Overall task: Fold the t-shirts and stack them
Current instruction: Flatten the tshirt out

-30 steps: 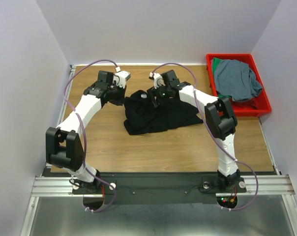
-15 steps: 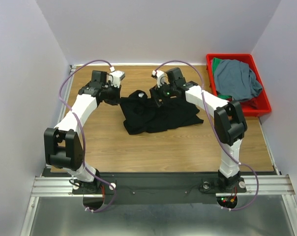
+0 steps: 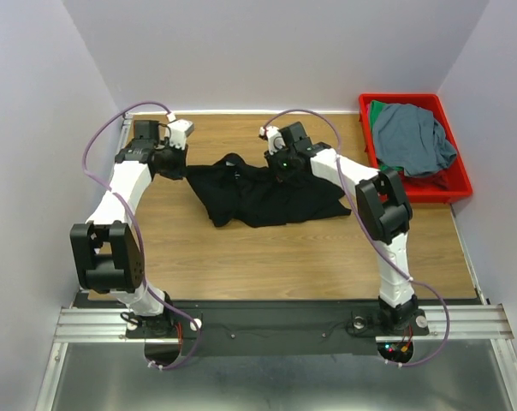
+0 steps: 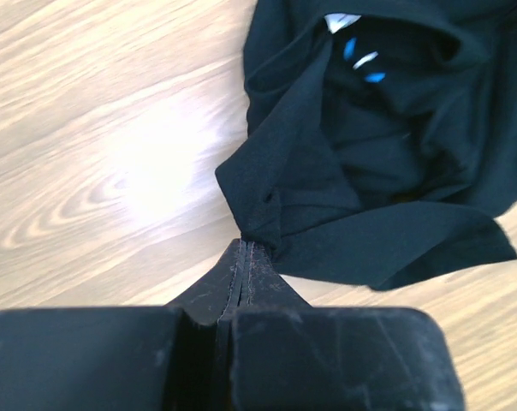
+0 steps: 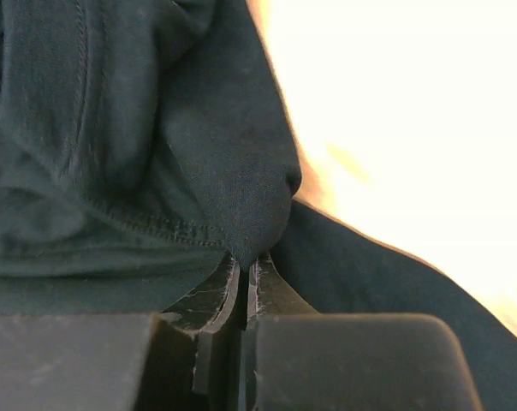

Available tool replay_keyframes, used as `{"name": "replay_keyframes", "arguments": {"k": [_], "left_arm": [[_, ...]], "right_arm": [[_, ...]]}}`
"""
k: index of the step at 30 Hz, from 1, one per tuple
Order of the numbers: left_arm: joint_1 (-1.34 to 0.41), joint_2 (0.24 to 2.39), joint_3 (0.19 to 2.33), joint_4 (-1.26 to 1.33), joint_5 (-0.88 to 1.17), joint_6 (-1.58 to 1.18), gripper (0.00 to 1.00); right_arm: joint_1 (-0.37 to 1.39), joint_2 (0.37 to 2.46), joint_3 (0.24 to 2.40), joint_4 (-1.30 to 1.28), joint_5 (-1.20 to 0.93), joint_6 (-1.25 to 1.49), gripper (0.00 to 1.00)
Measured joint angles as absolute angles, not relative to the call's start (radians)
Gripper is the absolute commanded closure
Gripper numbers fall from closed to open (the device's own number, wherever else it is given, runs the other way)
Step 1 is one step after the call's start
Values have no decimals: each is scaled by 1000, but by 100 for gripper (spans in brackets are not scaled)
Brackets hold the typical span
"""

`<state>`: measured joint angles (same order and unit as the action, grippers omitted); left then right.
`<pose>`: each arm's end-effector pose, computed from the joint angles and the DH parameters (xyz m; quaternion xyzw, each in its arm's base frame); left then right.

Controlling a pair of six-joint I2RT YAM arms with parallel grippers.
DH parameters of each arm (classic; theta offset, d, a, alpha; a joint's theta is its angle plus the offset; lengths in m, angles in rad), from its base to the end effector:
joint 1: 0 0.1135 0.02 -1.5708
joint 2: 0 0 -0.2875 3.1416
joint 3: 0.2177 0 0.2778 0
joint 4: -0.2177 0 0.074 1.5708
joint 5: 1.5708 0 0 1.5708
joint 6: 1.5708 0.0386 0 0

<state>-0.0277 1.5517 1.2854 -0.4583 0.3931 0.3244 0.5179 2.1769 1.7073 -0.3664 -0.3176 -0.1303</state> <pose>0.3735 -0.0251 0.3148 0.2356 0.8664 -0.1166 0.4246 0.4519 0.2714 0.1984 -0.3473 0.8555 0.2131 0.3196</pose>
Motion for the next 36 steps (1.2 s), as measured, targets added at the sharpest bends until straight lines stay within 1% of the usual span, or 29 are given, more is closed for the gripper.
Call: {"name": "replay_keyframes", "arguments": {"k": [6,9,12,15,18,19,22,24,27,28,30,31,32,33,34,35,36], "left_arm": [[80,1576,1295,-472,390,437,100],[133,1576,1297,-472,389,507,100],[178,1576,1296,-473,392,578,100],[218,1583,1290,-469,397,647,100],[245,1614,1284,-471,412,689,88],[257,1631,1284,-472,420,698,79],[294,1668,1284,-479,460,710,68],[319,1670,1285,-485,486,710,67],[360,1662,1305,-471,535,682,65],[373,1659,1318,-459,557,664,63],[385,1657,1343,-454,583,635,58],[391,1657,1368,-453,612,612,47],[391,1657,1385,-452,634,596,37],[390,1657,1401,-453,651,588,33],[387,1657,1425,-455,683,568,27],[383,1657,1445,-459,704,561,27],[376,1657,1467,-466,717,560,26]], "right_arm": [[509,2071,1714,-382,-269,-131,99],[490,2000,1766,-410,-269,-131,99],[472,1945,1839,-420,-329,-117,99],[464,1940,1915,-436,-420,-72,100],[469,1980,1985,-444,-532,2,99],[472,2007,2001,-443,-566,30,99],[494,2113,2028,-447,-633,99,99],[507,2177,2041,-451,-652,132,99],[544,2349,2118,-490,-680,205,99],[551,2374,2133,-491,-681,215,99],[585,2452,2180,-502,-683,239,76],[605,2470,2191,-506,-685,247,64],[622,2477,2197,-511,-690,251,37],[640,2479,2201,-514,-694,267,25],[659,2477,2209,-517,-704,273,15],[672,2467,2207,-511,-714,265,6],[682,2452,2193,-507,-717,260,5]]}}
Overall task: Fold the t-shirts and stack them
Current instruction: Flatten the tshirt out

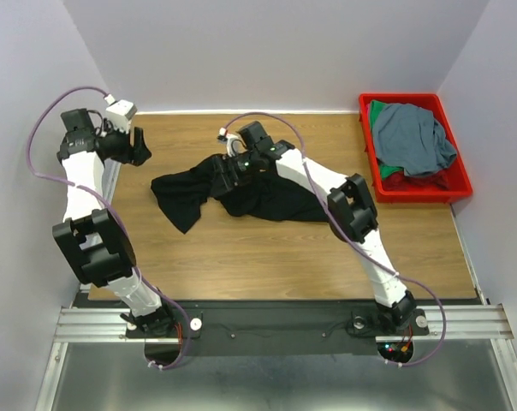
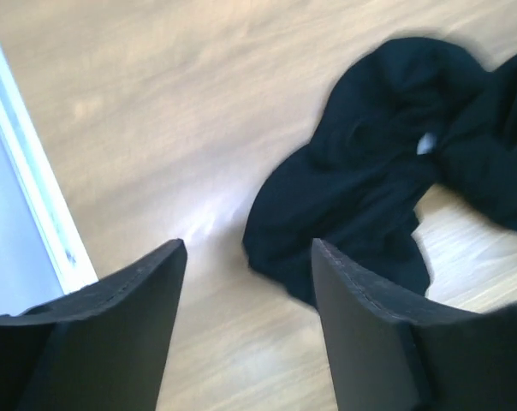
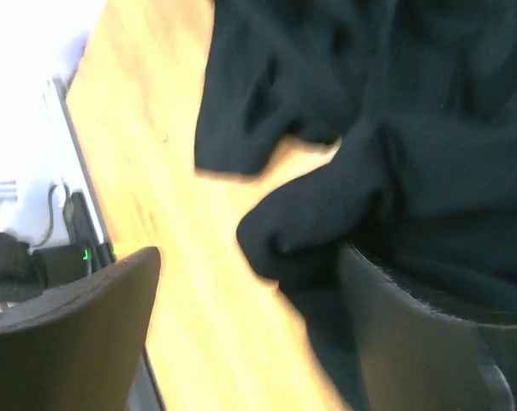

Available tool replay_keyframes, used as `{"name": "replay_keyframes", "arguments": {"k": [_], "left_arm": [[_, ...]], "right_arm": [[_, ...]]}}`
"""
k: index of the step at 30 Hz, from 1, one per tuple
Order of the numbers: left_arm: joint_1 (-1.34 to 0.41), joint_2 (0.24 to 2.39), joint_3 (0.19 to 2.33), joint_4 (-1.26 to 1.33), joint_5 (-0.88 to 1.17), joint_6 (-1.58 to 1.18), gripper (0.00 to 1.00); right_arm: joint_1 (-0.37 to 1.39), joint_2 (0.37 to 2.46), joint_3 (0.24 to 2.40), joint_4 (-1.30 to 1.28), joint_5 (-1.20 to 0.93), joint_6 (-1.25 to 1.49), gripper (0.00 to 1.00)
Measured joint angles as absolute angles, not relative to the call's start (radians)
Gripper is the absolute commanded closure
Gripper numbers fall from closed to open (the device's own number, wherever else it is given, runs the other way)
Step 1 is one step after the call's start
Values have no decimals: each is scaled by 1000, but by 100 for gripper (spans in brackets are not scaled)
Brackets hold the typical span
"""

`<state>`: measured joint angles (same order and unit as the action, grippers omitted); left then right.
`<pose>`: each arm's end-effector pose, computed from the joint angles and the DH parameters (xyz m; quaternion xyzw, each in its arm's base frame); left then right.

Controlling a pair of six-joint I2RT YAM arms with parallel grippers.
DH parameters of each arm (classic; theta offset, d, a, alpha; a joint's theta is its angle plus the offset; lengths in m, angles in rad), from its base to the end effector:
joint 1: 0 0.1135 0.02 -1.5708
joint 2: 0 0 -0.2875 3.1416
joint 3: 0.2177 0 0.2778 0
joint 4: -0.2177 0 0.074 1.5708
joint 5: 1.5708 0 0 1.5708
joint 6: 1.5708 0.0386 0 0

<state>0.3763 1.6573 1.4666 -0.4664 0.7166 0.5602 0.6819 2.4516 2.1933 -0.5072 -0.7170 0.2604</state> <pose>0.3852 0.1249 0.3444 0.2312 0.8227 -0.0944 0.5107 0.4449 0.3938 0.2138 -0.3147 0.8137 0.4542 0.1804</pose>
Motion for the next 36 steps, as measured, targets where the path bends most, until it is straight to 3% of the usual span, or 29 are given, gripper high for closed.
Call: {"name": "replay_keyframes", "arguments": {"k": [4,11,14,29,36], "left_arm": [[306,1657,1550,-504,729,601,27],[58,1652,1582,-546,719,690,30],[-15,1654,1589,-556,714,708,31],[-204,1790,1650,-605,617,770,30],[-249,1881,1752,-625,573,769,31]], "right_arm": [[649,2273,2008,-506,-727,218,0],[293,1831,1673,-530,-551,-52,32],[234,1758,1594,-540,-462,-161,35],[216,1940,1475,-628,-400,-519,31],[216,1965,1475,-628,-414,-569,37]]}}
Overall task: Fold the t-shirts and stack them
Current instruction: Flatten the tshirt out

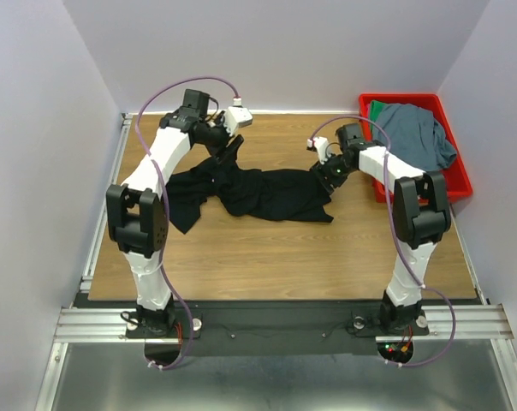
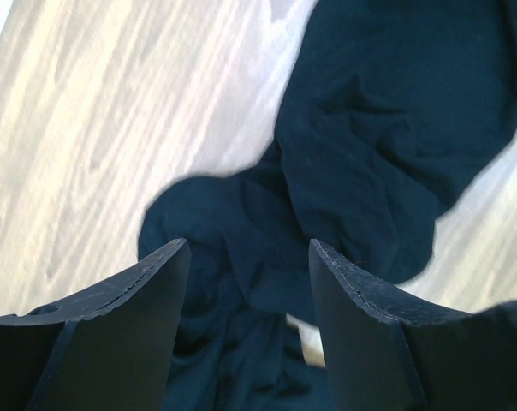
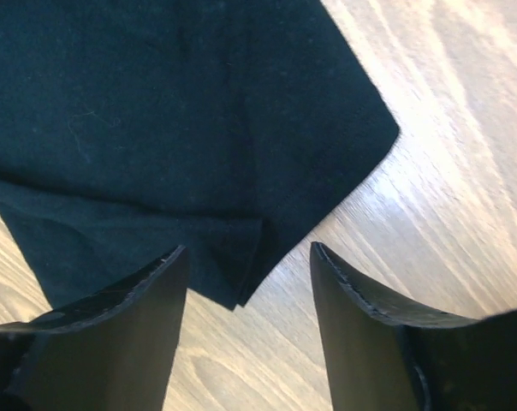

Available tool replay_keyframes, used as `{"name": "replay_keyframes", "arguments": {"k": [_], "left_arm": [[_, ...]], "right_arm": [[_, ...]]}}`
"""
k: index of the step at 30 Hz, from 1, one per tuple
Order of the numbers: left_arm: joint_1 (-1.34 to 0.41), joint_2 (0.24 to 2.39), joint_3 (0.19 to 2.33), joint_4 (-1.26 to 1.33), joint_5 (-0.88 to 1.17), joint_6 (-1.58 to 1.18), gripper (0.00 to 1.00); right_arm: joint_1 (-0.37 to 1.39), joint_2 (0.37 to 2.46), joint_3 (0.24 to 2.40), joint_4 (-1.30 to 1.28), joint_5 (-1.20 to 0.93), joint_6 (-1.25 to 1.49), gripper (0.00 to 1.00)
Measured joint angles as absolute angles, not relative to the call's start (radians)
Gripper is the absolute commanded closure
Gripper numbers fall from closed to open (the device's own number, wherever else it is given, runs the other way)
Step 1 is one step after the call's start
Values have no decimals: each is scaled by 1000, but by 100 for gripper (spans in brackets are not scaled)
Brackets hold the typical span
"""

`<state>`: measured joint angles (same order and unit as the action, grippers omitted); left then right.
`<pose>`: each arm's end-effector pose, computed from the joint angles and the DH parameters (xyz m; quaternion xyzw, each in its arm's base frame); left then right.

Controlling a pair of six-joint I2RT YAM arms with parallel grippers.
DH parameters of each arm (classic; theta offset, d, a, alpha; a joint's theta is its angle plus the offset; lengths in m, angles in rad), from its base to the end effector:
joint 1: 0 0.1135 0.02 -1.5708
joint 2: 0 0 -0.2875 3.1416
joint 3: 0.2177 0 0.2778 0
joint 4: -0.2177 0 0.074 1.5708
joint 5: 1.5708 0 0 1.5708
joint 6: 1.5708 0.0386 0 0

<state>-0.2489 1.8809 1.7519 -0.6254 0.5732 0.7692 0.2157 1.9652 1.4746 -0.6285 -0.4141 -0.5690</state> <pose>0.4426 -0.1341 0.3390 0.5271 0.7141 -0.1528 0.4347 0.4321 0.1106 0.2057 -0.4072 0.8637 0.1587 0.2509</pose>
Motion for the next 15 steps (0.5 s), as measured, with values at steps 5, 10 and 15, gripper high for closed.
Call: {"name": "replay_keyframes", "arguments": {"k": [5,10,15], "left_arm": [[-265,1955,1826,-633,570,754,31],[-268,1986,1848,-640,567,736,31],[-269,2009,1878,-643,564,723,32]], "right_arm": [[216,1999,1475,-629,-445,-579,46],[216,2018,1475,-642,-480,-584,64],[216,2018,1477,-670,-514,-595,99]]}}
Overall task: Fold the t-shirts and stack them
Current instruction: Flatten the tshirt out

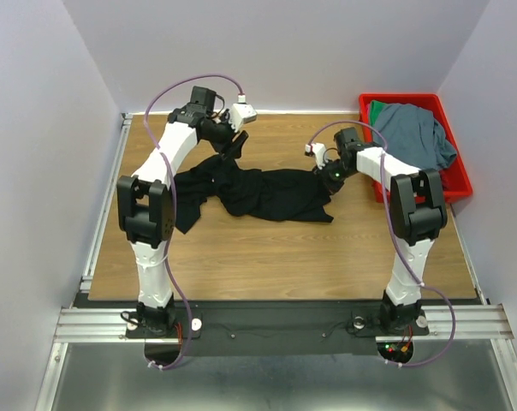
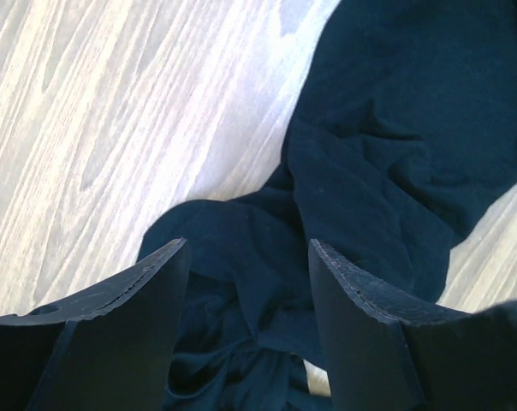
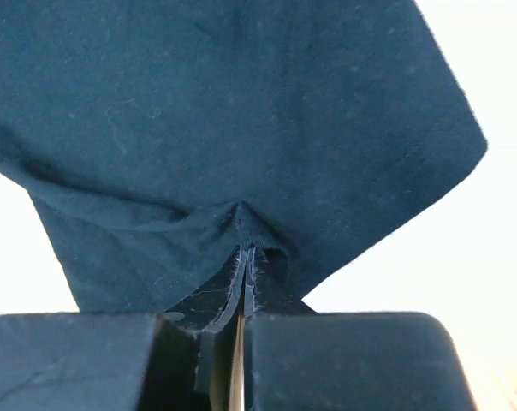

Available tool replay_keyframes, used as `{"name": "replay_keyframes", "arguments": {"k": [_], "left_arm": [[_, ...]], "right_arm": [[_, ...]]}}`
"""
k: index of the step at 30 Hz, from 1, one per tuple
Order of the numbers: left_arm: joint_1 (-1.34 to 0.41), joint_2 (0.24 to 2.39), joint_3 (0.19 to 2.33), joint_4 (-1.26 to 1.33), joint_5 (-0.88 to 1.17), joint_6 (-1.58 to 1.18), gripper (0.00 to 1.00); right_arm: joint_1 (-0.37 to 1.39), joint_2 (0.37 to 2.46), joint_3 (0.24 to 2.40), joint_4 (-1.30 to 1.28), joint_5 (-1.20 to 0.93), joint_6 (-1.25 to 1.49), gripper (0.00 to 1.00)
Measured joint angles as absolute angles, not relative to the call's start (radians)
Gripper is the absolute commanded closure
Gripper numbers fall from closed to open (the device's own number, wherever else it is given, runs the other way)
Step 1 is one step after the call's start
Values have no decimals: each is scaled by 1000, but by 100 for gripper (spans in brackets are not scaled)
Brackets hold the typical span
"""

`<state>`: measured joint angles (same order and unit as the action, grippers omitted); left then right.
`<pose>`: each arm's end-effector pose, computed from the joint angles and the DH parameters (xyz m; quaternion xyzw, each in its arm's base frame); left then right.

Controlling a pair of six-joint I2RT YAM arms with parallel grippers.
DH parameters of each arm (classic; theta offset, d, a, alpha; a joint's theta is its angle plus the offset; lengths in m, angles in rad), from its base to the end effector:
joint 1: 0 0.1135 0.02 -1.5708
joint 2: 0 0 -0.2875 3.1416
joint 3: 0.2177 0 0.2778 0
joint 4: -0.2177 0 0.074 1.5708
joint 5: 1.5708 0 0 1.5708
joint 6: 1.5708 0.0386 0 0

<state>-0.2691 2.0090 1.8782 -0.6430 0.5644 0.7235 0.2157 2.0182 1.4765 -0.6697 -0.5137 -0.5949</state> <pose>0.4717 -0.1515 0.3234 0.5165 0.7269 -0.1661 0.4209 0.4312 0.1139 0.1835 -0.4169 0.8566 0.2129 0.2169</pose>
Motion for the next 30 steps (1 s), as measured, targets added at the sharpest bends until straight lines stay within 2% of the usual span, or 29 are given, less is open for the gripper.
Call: {"name": "replay_keyframes", "arguments": {"k": [7,17,25,30], "left_arm": [[-303,2081,1953,-648,509,723,32],[-397,2259,2082,-662,385,736,29],[-430,2352,2143,-690,362,756,29],[-430,2386,2148,-707,362,760,33]], "right_arm": [[213,2004,1477,-701,-516,-597,99],[169,1847,1470,-710,-526,-545,99],[162,1840,1421,-719,-528,-530,99],[156,1840,1417,-719,-528,-527,99]]}}
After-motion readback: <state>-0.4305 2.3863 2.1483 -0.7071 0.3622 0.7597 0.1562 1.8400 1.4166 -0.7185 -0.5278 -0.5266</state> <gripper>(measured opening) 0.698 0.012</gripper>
